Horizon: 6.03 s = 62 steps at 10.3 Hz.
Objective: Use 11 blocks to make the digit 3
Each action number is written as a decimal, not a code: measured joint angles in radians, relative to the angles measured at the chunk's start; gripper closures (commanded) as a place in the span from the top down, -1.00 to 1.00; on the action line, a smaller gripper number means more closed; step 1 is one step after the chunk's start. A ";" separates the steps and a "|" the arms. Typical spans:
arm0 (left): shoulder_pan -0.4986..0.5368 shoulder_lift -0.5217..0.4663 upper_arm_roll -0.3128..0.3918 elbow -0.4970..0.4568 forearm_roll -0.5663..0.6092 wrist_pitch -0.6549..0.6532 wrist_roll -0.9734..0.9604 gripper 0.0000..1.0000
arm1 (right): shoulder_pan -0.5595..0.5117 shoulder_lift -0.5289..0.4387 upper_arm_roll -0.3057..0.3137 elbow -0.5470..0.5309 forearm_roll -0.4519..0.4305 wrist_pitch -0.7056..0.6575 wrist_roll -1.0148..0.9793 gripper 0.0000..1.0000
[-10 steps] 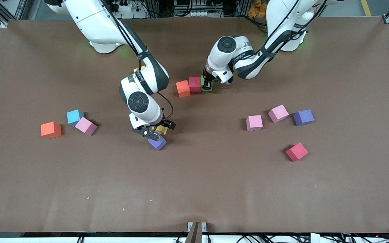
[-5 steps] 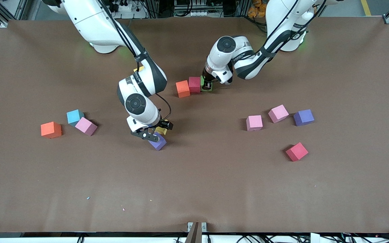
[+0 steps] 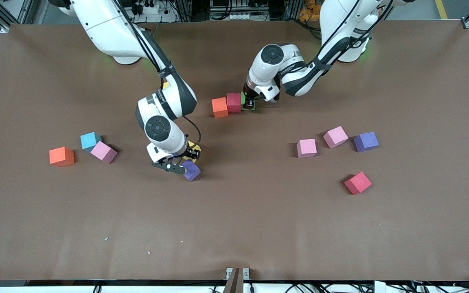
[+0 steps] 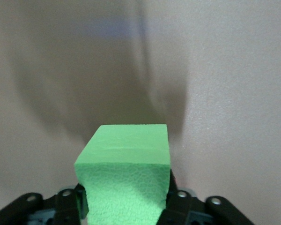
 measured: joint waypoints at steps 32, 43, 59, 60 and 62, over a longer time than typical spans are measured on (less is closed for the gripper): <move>0.271 -0.146 -0.028 0.233 0.013 -0.428 0.337 1.00 | 0.090 0.022 0.211 0.089 -0.153 -0.086 -0.170 -0.48; 0.330 -0.058 0.011 0.342 0.013 -0.486 0.499 1.00 | 0.090 0.021 0.234 0.040 -0.154 -0.088 -0.143 -0.48; 0.329 -0.053 0.011 0.343 0.013 -0.489 0.527 1.00 | 0.089 0.004 0.235 0.012 -0.153 -0.091 -0.079 -0.36; 0.329 -0.053 0.011 0.343 0.013 -0.489 0.527 1.00 | 0.089 0.004 0.235 0.012 -0.153 -0.092 -0.079 -0.36; 0.329 -0.053 0.011 0.343 0.013 -0.490 0.527 1.00 | 0.089 0.003 0.235 0.011 -0.153 -0.100 -0.079 -0.35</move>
